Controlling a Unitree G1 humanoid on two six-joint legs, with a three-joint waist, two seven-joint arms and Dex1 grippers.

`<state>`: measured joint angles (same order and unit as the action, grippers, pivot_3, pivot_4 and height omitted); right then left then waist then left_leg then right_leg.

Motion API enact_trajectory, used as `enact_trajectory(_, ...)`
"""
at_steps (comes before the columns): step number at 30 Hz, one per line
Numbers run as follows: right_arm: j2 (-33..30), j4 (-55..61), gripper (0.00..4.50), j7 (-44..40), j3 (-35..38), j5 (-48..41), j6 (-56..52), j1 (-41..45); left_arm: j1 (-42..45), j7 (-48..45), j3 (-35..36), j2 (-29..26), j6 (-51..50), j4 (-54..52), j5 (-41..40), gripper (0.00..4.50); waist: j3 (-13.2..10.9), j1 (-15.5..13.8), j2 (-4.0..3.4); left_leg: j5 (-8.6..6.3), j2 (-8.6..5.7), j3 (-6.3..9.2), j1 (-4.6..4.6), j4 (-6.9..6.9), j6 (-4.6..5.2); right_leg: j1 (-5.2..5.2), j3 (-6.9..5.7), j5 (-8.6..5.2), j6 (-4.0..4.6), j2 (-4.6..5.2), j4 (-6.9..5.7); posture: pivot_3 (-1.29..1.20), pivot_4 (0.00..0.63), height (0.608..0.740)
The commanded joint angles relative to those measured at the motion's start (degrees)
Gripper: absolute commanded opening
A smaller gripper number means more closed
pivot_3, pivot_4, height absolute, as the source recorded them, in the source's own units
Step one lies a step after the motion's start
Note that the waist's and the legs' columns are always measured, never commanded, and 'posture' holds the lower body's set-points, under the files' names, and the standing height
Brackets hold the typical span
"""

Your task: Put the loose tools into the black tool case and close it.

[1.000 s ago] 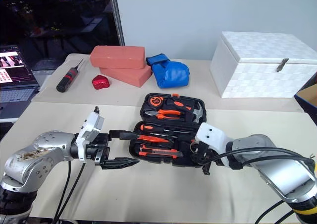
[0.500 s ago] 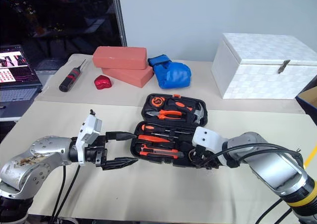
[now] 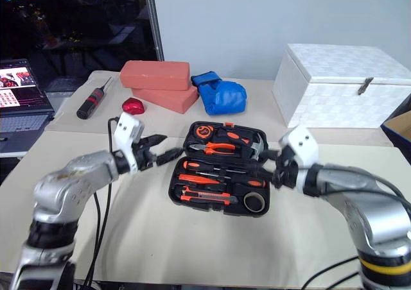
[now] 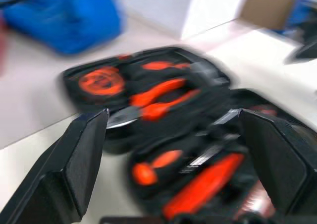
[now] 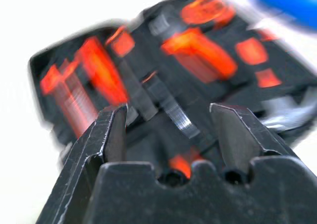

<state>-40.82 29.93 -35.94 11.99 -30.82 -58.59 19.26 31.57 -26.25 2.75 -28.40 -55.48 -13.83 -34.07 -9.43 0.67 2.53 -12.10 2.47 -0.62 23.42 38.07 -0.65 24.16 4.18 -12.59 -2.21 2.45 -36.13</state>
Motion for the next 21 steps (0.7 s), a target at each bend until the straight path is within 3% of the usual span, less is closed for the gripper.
enact_trajectory(1,2.5,-8.28,3.1,8.69,1.63,2.28,-6.39,6.45,8.03,4.71,-0.08,2.8,-7.5,9.89,1.42,4.5,0.0,0.19,0.0,0.04,0.0,0.01,-0.02,0.01,-0.01,-0.02,-0.01,0.02,0.01,0.0,-0.02,0.0,0.15,0.74)
enact_trajectory(4,3.73,-18.81,3.1,10.92,-3.01,6.02,-4.95,12.77,16.69,7.32,-0.33,7.38,-3.8,23.34,5.65,4.5,-0.01,0.19,-0.01,0.08,-0.02,0.0,0.02,0.0,0.04,0.03,-0.01,0.09,0.06,0.0,0.02,0.0,0.15,0.74)
enact_trajectory(10,7.02,-35.67,3.1,12.91,-4.69,9.24,-3.74,22.05,28.23,3.87,-2.49,10.01,4.67,46.59,12.04,4.5,-0.01,0.61,-0.03,0.1,-0.05,0.02,0.21,-0.26,0.09,0.23,0.0,0.34,0.48,-0.01,0.09,0.0,0.15,0.74)
enact_trajectory(14,8.86,-48.12,3.1,10.46,-7.24,11.19,-0.77,27.6,35.25,4.64,-0.23,13.0,12.97,63.5,14.92,4.5,-0.02,0.55,-0.04,0.07,-0.07,0.04,0.43,-0.31,0.14,0.36,-0.03,0.34,0.46,0.02,0.23,0.0,0.15,0.74)
enact_trajectory(17,8.86,-52.05,2.37,8.66,-8.65,11.95,0.15,29.25,37.48,4.07,0.87,13.85,15.78,69.51,16.05,3.77,-0.02,0.54,-0.05,0.04,-0.11,0.07,0.56,-0.32,0.17,0.39,-0.06,0.32,0.4,0.07,0.33,0.0,0.15,0.74)
enact_trajectory(21,8.41,-54.65,1.04,5.97,-10.6,13.08,0.26,30.05,38.25,1.58,0.47,14.74,17.2,72.58,17.73,2.32,-0.02,0.52,-0.05,0.05,-0.2,0.12,0.9,-0.28,0.16,0.74,-0.06,0.37,0.32,0.15,0.24,0.0,0.15,0.74)
